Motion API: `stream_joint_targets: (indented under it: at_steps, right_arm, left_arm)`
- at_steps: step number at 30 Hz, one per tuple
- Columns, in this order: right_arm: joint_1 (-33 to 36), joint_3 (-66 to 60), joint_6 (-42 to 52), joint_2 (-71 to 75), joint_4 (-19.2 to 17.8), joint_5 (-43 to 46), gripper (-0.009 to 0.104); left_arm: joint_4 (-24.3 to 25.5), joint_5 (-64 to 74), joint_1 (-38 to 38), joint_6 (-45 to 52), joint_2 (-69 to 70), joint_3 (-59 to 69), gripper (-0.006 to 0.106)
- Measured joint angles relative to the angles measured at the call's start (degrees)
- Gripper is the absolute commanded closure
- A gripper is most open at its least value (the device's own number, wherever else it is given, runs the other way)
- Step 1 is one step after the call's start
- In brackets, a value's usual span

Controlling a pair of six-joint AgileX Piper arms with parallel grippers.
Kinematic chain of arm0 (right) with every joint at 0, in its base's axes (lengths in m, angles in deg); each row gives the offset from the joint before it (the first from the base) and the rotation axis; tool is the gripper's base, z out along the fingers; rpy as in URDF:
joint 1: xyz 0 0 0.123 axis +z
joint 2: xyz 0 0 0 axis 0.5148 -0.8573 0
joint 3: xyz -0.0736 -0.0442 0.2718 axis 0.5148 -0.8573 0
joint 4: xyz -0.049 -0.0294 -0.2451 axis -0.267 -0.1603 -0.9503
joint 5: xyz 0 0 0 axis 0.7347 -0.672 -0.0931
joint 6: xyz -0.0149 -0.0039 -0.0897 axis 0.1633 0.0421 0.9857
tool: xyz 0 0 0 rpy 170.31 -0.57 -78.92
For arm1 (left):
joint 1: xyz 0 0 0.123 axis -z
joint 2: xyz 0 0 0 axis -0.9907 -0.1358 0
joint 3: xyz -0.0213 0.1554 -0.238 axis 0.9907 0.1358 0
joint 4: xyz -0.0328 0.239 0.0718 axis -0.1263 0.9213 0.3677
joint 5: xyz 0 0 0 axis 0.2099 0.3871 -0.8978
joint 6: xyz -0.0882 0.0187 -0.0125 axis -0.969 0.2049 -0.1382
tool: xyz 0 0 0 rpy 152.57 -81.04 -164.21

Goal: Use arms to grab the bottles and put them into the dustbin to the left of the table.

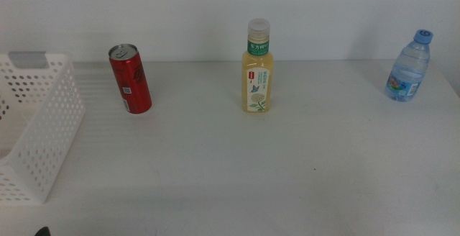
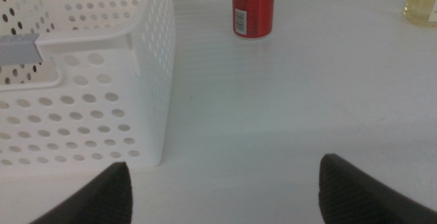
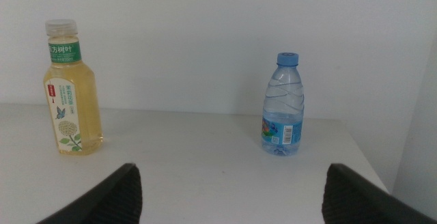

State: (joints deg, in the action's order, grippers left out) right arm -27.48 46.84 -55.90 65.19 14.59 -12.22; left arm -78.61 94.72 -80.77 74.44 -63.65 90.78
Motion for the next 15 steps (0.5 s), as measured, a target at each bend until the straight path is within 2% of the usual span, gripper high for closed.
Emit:
stream_joint_targets:
  at_steps: [9, 15]
  right_arm:
    - [0.0, 0.0, 0.0, 0.0, 0.0, 0.0, 0.019]
    - [0.0, 0.0, 0.0, 0.0, 0.0, 0.0, 0.019]
  left_arm:
    - [0.8, -1.0, 0.0, 0.0, -0.5, -0.1, 0.01]
    - [0.8, -2.1, 0.1, 0.0, -11.9, -7.9, 0.01]
